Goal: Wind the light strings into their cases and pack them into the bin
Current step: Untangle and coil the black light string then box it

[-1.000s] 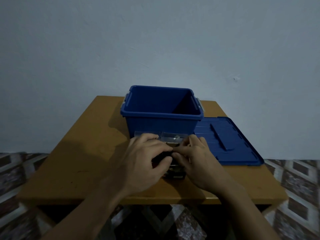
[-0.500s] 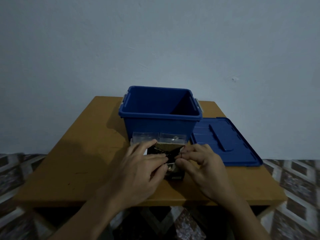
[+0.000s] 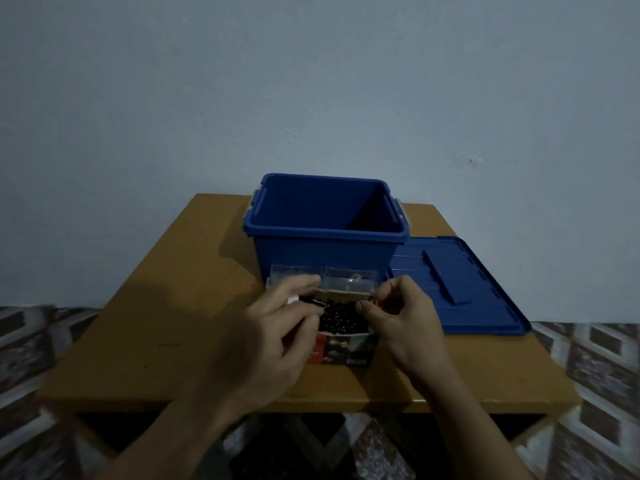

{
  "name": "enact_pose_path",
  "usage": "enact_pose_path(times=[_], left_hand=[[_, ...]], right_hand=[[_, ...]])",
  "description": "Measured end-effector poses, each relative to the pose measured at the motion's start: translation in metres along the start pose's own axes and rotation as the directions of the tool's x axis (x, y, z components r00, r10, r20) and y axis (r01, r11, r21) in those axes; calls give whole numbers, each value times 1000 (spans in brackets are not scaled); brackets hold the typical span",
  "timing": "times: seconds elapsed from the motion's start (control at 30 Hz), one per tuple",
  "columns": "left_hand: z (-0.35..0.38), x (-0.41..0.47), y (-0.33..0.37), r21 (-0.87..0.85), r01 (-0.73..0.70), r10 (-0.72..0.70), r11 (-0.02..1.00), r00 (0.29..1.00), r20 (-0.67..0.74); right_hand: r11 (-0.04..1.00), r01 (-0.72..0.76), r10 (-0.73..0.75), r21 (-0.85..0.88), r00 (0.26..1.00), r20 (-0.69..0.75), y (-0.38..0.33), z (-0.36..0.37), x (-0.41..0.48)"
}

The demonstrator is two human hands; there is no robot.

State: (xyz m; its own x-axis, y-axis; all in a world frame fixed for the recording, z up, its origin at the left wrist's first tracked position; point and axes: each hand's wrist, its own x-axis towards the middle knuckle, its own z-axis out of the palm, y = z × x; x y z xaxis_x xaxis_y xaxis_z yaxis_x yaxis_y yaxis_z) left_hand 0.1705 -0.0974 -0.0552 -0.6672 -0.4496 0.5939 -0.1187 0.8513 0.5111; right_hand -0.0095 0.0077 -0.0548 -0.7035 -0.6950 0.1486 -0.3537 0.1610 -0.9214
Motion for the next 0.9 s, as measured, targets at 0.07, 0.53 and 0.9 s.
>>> enact_pose_path(times=[0.07,0.53,0.9], left_hand=[[-2,1,0,-64,122,-131,990,980,-153],[0,8,-10,-455,748,-790,483,596,140],[-2,-6,3,-491,702,-704,516,674,224]], right_hand=[[999,31,-31,11,999,20,-2,-1,-2],[965,-177,154,193,979,131,0,-11,-11],[920,-322,252,224,923,291,0,-22,-23]])
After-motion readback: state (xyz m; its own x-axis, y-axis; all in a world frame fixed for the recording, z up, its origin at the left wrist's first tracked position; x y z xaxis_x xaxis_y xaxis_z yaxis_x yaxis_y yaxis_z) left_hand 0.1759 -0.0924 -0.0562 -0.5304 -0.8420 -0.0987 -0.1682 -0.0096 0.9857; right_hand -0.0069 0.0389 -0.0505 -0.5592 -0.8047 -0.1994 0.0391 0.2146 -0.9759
